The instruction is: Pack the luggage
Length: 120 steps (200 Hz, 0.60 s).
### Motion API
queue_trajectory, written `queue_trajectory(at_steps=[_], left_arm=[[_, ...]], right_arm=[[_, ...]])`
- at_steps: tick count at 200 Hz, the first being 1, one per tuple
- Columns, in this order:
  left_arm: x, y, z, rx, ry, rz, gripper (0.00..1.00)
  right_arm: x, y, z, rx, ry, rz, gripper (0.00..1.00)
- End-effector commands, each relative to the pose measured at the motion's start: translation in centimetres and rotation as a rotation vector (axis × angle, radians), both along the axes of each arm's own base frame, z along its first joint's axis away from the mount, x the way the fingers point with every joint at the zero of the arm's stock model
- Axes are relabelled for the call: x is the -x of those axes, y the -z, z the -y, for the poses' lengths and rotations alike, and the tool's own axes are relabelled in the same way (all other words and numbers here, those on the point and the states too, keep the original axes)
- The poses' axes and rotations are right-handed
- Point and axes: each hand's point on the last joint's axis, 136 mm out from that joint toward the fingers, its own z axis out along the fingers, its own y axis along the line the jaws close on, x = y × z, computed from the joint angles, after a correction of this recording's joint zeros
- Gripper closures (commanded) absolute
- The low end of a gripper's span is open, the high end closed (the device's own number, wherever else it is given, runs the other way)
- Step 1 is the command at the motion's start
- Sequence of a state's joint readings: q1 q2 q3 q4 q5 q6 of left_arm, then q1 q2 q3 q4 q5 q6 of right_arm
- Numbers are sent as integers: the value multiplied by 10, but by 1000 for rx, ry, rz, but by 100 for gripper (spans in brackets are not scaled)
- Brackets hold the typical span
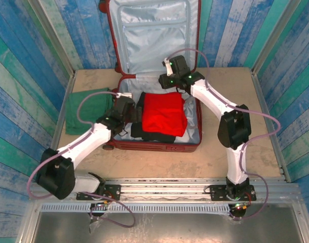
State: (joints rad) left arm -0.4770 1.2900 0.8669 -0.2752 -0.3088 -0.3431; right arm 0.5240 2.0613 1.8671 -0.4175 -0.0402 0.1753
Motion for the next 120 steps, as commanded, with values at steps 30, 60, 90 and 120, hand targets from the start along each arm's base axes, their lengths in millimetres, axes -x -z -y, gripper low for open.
queue_trajectory(at_steps=[30, 60, 90, 120], left_arm=[[-11, -37, -126, 99, -401, 44, 7], [1, -60, -192, 129, -624, 84, 7], [12, -44, -242, 197, -761, -8, 7], [-5, -18, -256, 141, -642, -148, 7]], right_arm=[[41, 63, 26, 44, 60, -140, 51], [58, 66, 44, 44, 97, -113, 48], [67, 56, 48, 32, 80, -95, 45], [73, 40, 59, -17, 122, -61, 42]])
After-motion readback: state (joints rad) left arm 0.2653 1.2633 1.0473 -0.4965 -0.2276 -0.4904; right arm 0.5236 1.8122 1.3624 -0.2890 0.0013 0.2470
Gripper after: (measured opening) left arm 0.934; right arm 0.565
